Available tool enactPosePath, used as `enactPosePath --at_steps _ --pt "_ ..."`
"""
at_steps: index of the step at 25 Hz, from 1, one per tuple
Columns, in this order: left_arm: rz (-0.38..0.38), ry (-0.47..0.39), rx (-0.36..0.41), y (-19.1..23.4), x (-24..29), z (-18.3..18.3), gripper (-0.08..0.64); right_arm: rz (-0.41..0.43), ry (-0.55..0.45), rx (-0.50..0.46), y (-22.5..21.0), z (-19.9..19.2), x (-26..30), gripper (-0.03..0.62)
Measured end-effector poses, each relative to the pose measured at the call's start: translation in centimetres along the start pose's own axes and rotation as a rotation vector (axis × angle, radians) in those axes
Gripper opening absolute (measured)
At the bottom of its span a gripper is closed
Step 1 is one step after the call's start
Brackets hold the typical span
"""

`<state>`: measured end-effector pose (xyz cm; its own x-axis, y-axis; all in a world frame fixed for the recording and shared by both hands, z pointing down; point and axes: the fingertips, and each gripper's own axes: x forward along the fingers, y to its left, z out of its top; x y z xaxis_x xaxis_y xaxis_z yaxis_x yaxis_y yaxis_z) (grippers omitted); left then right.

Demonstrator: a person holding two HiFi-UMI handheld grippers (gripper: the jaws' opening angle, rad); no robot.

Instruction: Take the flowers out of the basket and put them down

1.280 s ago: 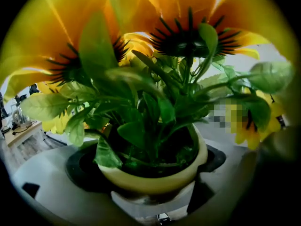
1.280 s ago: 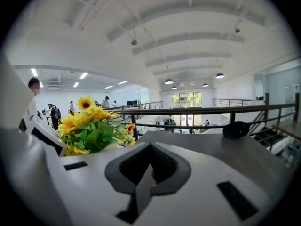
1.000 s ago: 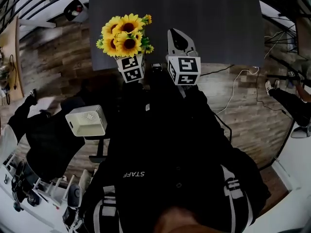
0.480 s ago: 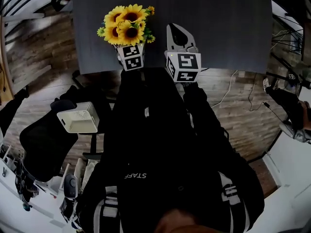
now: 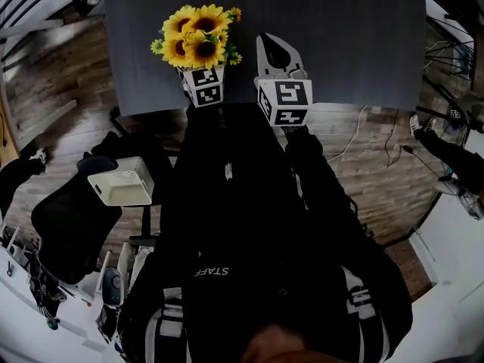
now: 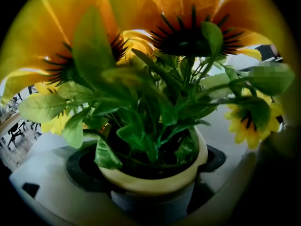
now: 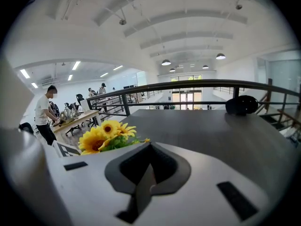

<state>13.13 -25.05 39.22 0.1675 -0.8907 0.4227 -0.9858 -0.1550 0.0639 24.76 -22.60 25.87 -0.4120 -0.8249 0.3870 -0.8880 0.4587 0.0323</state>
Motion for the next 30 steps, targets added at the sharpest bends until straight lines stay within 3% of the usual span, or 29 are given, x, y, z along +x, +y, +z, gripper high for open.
enactPosePath --at_steps 6,12,18,27,30 --pt "-0.033 0.014 0.020 0.0 -0.1 -0.5 0.515 -0.009 0.010 0.003 0.0 -0.4 -0.1 0.012" --pt "-0.014 0.033 0.015 0.1 -0.7 -2.2 0.583 -0.018 0.013 -0.001 0.4 -0.8 -1.2 0.012" --pt "-0.012 0.021 0.007 0.3 -1.9 -2.5 0.584 -0.030 0.015 0.000 0.9 -1.6 -2.0 0.012" --pt "-0.065 0.059 -0.046 0.3 -10.2 -3.8 0.579 -0.046 -0.028 0.008 2.4 0.8 -5.3 0.012" --pt "-0.084 0.040 -0.075 0.5 -13.2 -2.4 0.504 -0.051 -0.065 0.016 3.2 3.0 -6.7 0.012"
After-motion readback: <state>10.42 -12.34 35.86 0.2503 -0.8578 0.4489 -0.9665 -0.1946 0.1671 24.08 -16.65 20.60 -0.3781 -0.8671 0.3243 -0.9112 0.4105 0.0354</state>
